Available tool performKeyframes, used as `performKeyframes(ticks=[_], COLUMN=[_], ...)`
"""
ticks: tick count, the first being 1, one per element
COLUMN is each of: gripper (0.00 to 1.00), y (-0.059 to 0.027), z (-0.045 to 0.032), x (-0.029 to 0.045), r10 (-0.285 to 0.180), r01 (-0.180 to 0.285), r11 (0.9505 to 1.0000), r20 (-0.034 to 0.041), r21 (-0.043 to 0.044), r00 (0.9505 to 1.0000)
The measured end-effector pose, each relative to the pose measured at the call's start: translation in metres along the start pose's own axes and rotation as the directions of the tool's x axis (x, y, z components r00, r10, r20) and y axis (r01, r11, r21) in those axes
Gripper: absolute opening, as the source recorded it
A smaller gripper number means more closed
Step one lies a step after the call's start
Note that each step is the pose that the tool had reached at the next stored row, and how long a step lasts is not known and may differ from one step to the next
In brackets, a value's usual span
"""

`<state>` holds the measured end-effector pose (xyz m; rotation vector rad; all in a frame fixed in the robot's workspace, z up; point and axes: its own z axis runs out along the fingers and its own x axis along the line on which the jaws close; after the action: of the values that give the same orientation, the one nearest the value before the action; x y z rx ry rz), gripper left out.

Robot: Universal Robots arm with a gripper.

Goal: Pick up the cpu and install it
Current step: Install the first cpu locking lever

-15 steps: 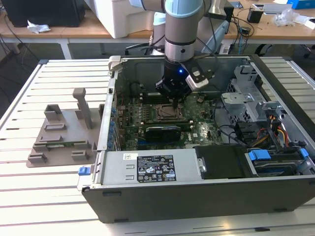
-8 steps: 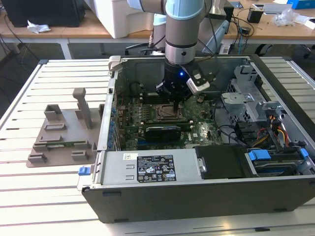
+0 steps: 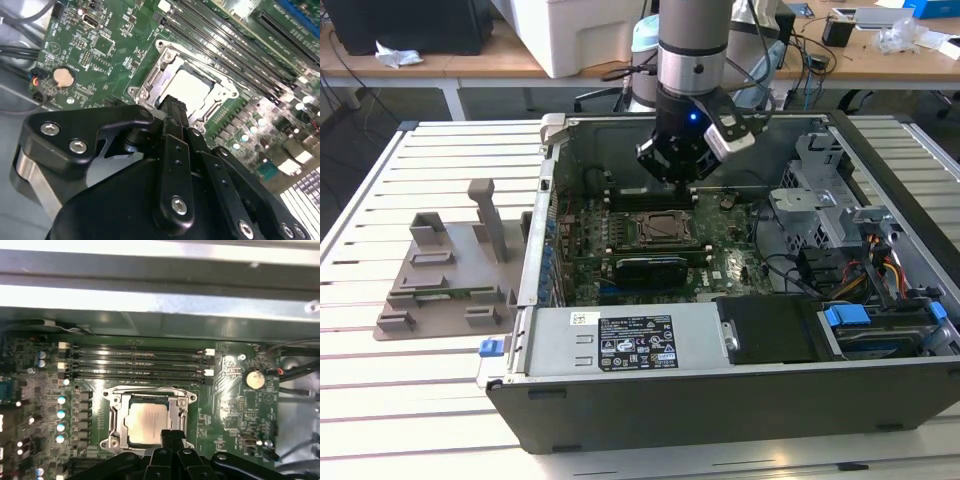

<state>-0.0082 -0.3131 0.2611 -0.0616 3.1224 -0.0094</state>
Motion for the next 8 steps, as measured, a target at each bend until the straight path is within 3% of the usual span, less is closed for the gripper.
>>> performKeyframes(ticks=[8], gripper=[0.11], y=[-0.0001], z=[-0.0218], x=[-0.0004], r10=[0.0], r01=[0.0], r11=[1.0], r20=[0.0], r21=[0.0007], r00=[1.0])
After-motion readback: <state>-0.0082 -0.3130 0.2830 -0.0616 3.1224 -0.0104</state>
